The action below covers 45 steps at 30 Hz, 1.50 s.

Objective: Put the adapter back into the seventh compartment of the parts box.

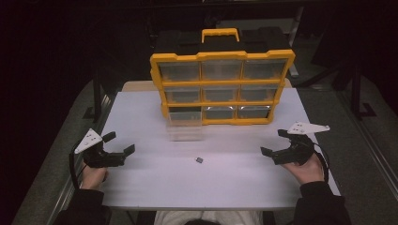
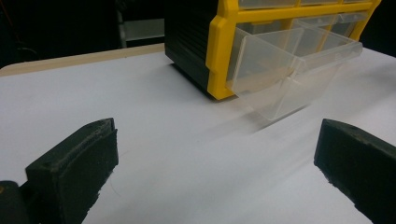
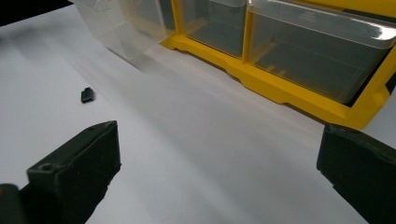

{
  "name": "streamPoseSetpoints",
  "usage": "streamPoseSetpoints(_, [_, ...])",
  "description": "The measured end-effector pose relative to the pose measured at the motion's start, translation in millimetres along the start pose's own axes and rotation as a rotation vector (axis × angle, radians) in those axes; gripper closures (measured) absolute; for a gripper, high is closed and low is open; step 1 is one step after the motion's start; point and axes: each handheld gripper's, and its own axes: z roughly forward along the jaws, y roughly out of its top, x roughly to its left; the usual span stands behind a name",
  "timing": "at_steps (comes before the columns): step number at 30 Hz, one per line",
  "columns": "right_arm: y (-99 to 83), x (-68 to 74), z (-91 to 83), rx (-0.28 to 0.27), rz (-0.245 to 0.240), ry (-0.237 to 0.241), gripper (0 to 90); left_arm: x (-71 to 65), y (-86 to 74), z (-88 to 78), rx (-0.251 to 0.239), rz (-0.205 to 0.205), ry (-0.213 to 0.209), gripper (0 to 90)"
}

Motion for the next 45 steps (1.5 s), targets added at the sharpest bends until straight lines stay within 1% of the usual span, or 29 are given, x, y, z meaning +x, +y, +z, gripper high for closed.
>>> streamPoseSetpoints(14, [-0.8,2.4,1.3,0.017,-0.013,-0.006,0.0,-1.9,-0.4,1.1,0.011,0.018,0.004,0.0])
streamPoseSetpoints(23, [1.3,4.0,0.6,0.011,-0.016,-0.005,0.0,-2.3,-0.8,0.4,0.013,0.020,0.015,0.0])
streamPoseSetpoints(28, [2.1,5.9,1.8,0.017,-0.019,-0.002,0.0,-2.4,-1.1,-0.7,0.009,0.018,0.020,0.0])
streamPoseSetpoints(31, [5.5,10.5,3.2,0.028,-0.029,0.005,0.0,-1.9,-1.3,-1.8,0.009,0.018,0.026,0.0])
streamPoseSetpoints(34, [7.9,12.0,3.1,0.026,-0.033,0.014,0.0,-1.7,-1.3,-2.5,0.009,0.016,0.030,0.0])
streamPoseSetpoints(38, [14.7,14.5,2.8,0.037,-0.044,0.021,0.0,-1.7,-1.5,-2.6,0.010,0.014,0.032,0.0])
streamPoseSetpoints(45, [26.6,21.5,6.0,0.060,-0.078,0.031,0.0,-1.9,-1.4,-2.9,0.006,0.011,0.033,0.0])
